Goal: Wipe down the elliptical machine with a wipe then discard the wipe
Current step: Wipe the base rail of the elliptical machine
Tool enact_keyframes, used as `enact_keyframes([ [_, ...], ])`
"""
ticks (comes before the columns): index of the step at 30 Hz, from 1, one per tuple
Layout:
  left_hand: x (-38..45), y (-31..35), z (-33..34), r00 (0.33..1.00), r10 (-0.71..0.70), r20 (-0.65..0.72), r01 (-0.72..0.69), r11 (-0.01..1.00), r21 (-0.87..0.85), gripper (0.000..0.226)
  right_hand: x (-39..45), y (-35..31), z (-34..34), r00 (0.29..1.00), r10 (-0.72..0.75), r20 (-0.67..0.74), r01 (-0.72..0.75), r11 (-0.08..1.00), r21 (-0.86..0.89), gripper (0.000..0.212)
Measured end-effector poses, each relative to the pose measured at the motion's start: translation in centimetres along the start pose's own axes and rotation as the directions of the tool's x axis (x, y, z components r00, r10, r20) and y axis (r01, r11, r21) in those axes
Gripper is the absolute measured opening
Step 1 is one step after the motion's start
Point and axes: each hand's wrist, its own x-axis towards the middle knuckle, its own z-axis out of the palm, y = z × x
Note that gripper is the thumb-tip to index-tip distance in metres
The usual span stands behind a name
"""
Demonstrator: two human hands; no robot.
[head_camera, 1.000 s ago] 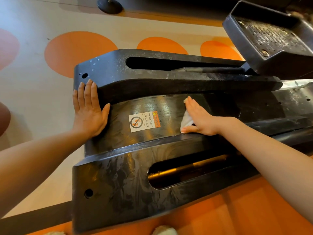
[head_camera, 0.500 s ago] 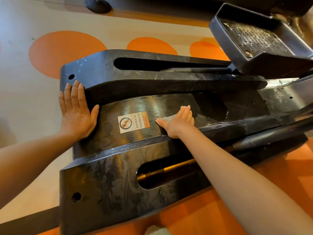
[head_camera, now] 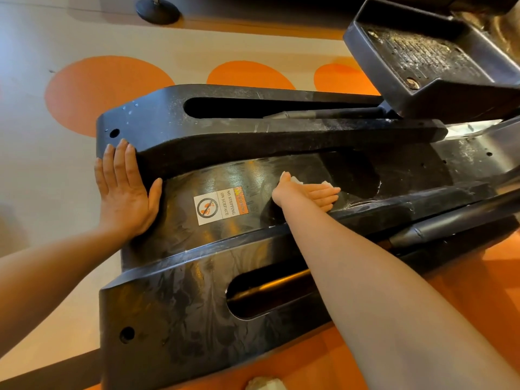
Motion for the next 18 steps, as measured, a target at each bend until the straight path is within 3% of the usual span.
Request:
enact_keyframes([
  [8, -0.1, 0.0, 0.1, 1.000, 0.007, -0.008, -0.007, 1.000, -0.008, 0.076, 5.1, -0.1, 1.6, 0.997, 0.077, 0.024, -0.079, 0.993, 0.092, 0.094],
  [12, 0.0, -0.1, 0.0, 1.000, 0.007, -0.020, -0.007, 1.000, -0.010, 0.075, 20.6, 0.7, 7.2, 0.986, 0.159, -0.054, -0.149, 0.976, 0.159, 0.102],
  [14, 0.0, 0.0, 0.1, 1.000, 0.010, -0.022, -0.010, 1.000, -0.011, 0.075, 19.6, 0.4, 7.1, 0.978, 0.201, -0.052, -0.191, 0.970, 0.149, 0.110],
  [18, 0.0, 0.0, 0.1, 1.000, 0.008, -0.015, -0.008, 1.000, -0.008, 0.076, 4.5, -0.7, 0.9, 0.988, 0.152, -0.003, -0.149, 0.975, 0.166, 0.098],
])
